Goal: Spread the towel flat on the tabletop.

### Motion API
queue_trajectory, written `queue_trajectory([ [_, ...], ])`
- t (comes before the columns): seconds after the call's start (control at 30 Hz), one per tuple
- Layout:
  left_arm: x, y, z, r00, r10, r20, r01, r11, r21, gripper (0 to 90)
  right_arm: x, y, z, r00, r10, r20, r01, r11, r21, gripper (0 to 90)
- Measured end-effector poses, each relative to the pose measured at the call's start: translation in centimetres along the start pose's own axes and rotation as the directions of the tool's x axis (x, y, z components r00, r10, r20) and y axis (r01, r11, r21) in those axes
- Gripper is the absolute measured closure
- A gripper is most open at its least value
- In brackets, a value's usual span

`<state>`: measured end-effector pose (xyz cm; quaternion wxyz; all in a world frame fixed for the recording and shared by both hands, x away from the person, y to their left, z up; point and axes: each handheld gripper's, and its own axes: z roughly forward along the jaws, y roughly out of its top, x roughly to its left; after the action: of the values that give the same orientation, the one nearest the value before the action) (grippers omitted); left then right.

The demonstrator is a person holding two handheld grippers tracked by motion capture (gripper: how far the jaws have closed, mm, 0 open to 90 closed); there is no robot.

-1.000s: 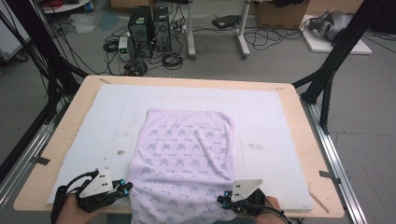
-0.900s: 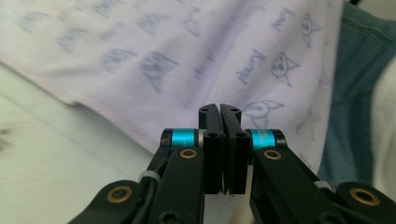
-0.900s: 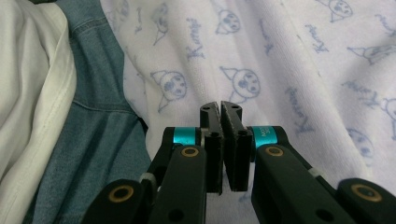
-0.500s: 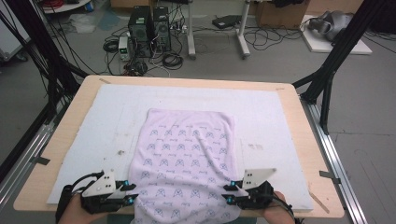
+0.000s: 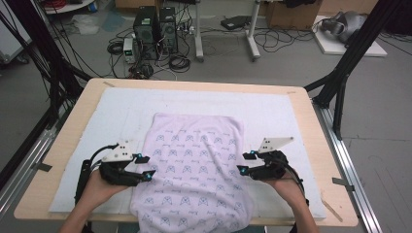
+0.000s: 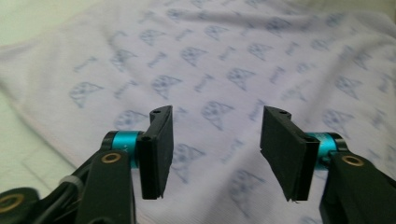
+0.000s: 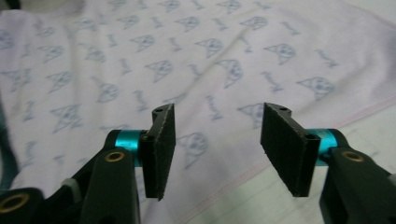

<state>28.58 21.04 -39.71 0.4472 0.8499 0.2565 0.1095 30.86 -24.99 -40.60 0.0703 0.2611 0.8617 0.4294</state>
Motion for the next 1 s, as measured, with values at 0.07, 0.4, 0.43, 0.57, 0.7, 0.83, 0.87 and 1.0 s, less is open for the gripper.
queue_trajectory([
  [0.07, 1.0, 0.4, 0.2, 0.9996, -0.015, -0.024, 0.015, 0.9999, -0.001, 43.1, -0.9, 0.4, 0.3, 0.9999, 0.005, 0.009, -0.005, 1.0, -0.002, 42.5],
  [0.4, 4.4, 2.7, 1.7, 0.9951, -0.054, -0.083, 0.052, 0.9983, -0.025, 42.3, -4.6, 2.4, 1.0, 0.9981, 0.04, 0.047, -0.04, 0.999, 0.002, 35.3],
  [0.43, 4.7, 2.9, 1.9, 0.9943, -0.064, -0.086, 0.062, 0.9979, -0.019, 42.3, -4.8, 2.6, 1.0, 0.9981, 0.038, 0.048, -0.037, 0.999, -0.008, 35.2],
  [0.57, 5.5, 3.4, 2.1, 0.9916, -0.078, -0.104, 0.075, 0.9968, -0.025, 41.8, -5.4, 3.5, 1.1, 0.9982, 0.027, 0.053, -0.027, 1.0, -0.008, 34.4],
  [0.7, 6.1, 3.7, 2.0, 0.9892, -0.096, -0.11, 0.092, 0.9949, -0.042, 42.0, -5.5, 3.8, 1.3, 0.9987, 0.016, 0.049, -0.016, 1.0, -0.009, 34.2],
  [0.83, 6.7, 3.8, 1.9, 0.9875, -0.109, -0.114, 0.103, 0.9933, -0.052, 42.0, -5.7, 3.8, 1.6, 0.9989, 0.013, 0.045, -0.013, 1.0, -0.006, 34.0],
  [0.87, 6.7, 3.8, 1.9, 0.9865, -0.115, -0.117, 0.109, 0.9927, -0.052, 42.4, -5.7, 3.8, 1.6, 0.9987, 0.021, 0.046, -0.021, 1.0, -0.004, 34.0],
  [1.0, 7.2, 4.2, 2.0, 0.9858, -0.117, -0.12, 0.113, 0.9929, -0.038, 43.4, -6.1, 3.9, 1.8, 0.9987, 0.023, 0.047, -0.023, 1.0, -0.004, 33.7],
])
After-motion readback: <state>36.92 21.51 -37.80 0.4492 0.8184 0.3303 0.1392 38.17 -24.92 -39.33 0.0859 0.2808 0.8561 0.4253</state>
